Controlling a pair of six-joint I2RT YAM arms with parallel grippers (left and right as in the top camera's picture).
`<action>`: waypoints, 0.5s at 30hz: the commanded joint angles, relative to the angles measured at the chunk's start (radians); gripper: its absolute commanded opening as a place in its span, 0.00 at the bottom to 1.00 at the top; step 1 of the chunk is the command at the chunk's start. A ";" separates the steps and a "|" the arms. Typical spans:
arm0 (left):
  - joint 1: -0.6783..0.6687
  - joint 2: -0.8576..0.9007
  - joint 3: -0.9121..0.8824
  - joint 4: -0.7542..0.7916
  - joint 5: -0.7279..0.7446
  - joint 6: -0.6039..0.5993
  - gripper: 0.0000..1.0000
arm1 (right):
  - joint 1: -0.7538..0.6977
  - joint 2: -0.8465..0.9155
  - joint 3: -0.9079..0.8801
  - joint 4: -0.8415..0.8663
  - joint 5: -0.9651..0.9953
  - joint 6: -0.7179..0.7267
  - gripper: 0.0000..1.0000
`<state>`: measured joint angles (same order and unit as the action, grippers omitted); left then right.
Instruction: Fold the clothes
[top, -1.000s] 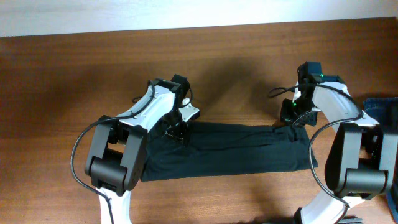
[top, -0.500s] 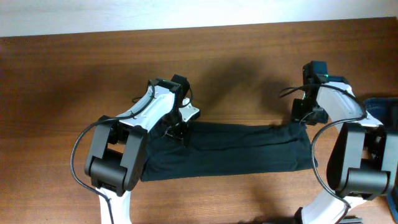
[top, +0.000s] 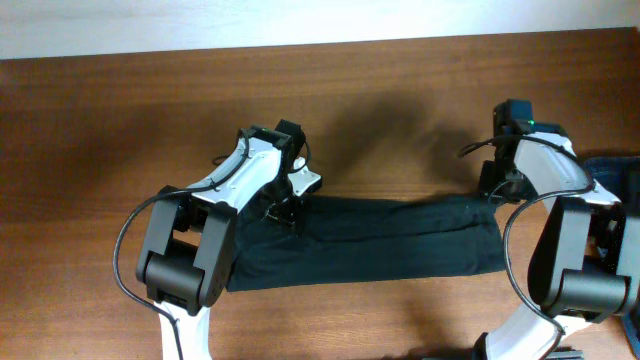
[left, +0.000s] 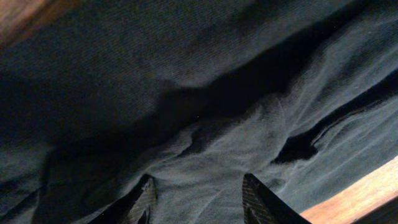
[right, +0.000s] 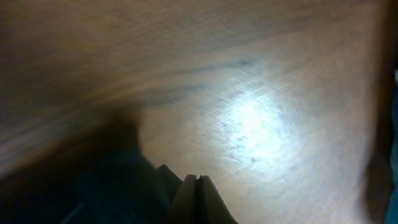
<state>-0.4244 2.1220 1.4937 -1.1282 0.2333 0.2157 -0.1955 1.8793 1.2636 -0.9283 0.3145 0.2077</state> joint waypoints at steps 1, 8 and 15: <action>0.003 -0.011 -0.022 -0.002 -0.021 -0.006 0.45 | -0.040 -0.021 -0.016 -0.029 0.046 0.037 0.04; 0.003 -0.011 -0.022 -0.001 -0.043 -0.006 0.46 | -0.111 -0.021 -0.017 -0.067 0.007 0.044 0.20; 0.003 -0.011 -0.022 -0.001 -0.050 -0.006 0.46 | -0.151 -0.021 -0.016 -0.113 -0.016 0.067 0.27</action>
<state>-0.4244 2.1204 1.4929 -1.1282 0.2268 0.2157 -0.3305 1.8793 1.2533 -1.0348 0.3130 0.2413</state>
